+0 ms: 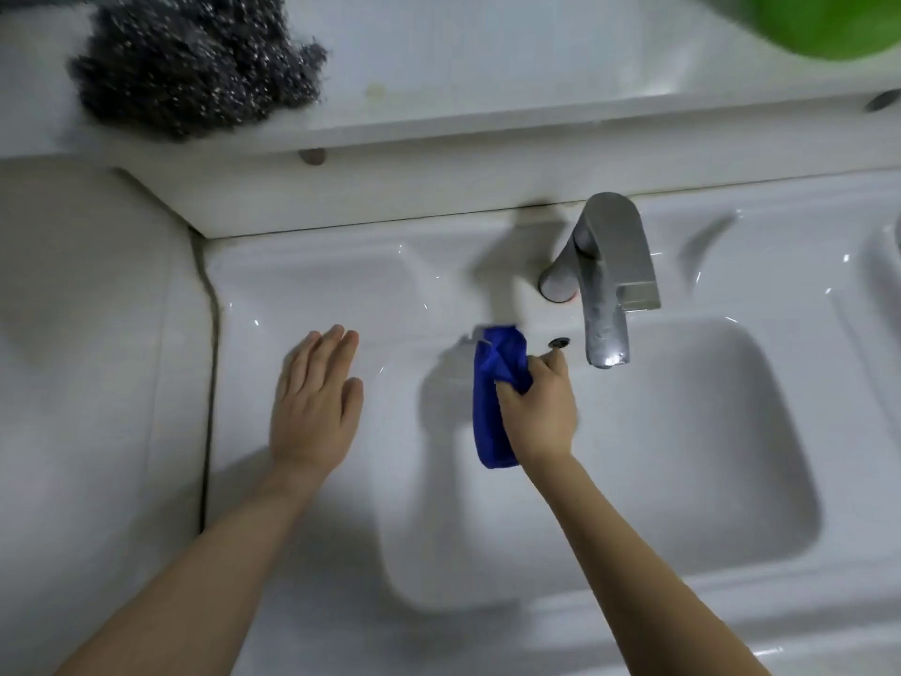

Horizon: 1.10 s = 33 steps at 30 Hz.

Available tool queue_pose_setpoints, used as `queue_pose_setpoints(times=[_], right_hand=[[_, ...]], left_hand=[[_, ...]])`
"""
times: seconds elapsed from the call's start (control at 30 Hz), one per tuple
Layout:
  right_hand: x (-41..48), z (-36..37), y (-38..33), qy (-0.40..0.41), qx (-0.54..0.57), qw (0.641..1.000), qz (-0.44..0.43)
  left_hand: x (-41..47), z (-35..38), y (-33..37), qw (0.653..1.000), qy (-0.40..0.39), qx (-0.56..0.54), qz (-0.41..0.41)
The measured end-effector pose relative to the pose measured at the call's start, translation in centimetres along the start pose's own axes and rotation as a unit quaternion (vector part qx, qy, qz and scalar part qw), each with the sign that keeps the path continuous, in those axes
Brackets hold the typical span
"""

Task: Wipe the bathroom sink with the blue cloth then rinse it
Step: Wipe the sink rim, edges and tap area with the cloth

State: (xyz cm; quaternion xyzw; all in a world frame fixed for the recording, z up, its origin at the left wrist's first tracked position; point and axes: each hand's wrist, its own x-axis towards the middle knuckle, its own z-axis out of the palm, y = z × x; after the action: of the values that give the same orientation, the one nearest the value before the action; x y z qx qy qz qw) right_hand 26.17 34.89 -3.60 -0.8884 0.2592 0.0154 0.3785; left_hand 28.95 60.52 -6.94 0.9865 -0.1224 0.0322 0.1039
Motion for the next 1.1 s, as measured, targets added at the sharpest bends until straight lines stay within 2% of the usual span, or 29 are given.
queue_pose_setpoints(times=[0.07, 0.13, 0.27, 0.4, 0.53, 0.67, 0.83, 1.0, 1.1], right_hand=[[-2.8, -1.4, 0.8, -0.04, 0.076, 0.995, 0.047], [-5.3, -3.6, 1.3, -0.045, 0.118, 0.99, 0.071], [-9.2, -8.6, 1.1, -0.03, 0.145, 0.985, 0.091], [-12.2, -13.1, 0.1, 0.018, 0.163, 0.984, 0.063], [-14.5, -16.6, -0.3, 0.059, 0.184, 0.981, 0.035], [-15.8, -18.1, 1.1, 0.082, 0.192, 0.977, 0.041], [-15.3, -18.5, 4.8, 0.076, 0.172, 0.979, 0.079], [-11.1, -19.8, 7.8, 0.053, 0.179, 0.979, 0.085], [-7.1, -20.6, 8.7, 0.041, 0.182, 0.98, 0.072]], left_hand=[[0.1, -0.7, 0.3, 1.0, -0.028, 0.004, -0.007], [0.0, -2.0, 1.3, 0.998, -0.056, -0.012, -0.034], [-2.9, -6.2, 5.6, 0.972, -0.141, -0.156, -0.103], [-5.9, -10.6, 10.2, 0.974, -0.066, -0.207, -0.065], [-8.4, -13.1, 14.0, 0.972, -0.012, -0.235, 0.014], [-11.7, -11.7, 15.5, 0.97, -0.034, -0.234, 0.056], [-13.8, -8.2, 16.8, 0.971, -0.078, -0.222, 0.042], [-11.2, -5.9, 20.4, 0.974, -0.092, -0.203, 0.029], [-7.6, -4.3, 22.8, 0.979, -0.073, -0.189, 0.034]])
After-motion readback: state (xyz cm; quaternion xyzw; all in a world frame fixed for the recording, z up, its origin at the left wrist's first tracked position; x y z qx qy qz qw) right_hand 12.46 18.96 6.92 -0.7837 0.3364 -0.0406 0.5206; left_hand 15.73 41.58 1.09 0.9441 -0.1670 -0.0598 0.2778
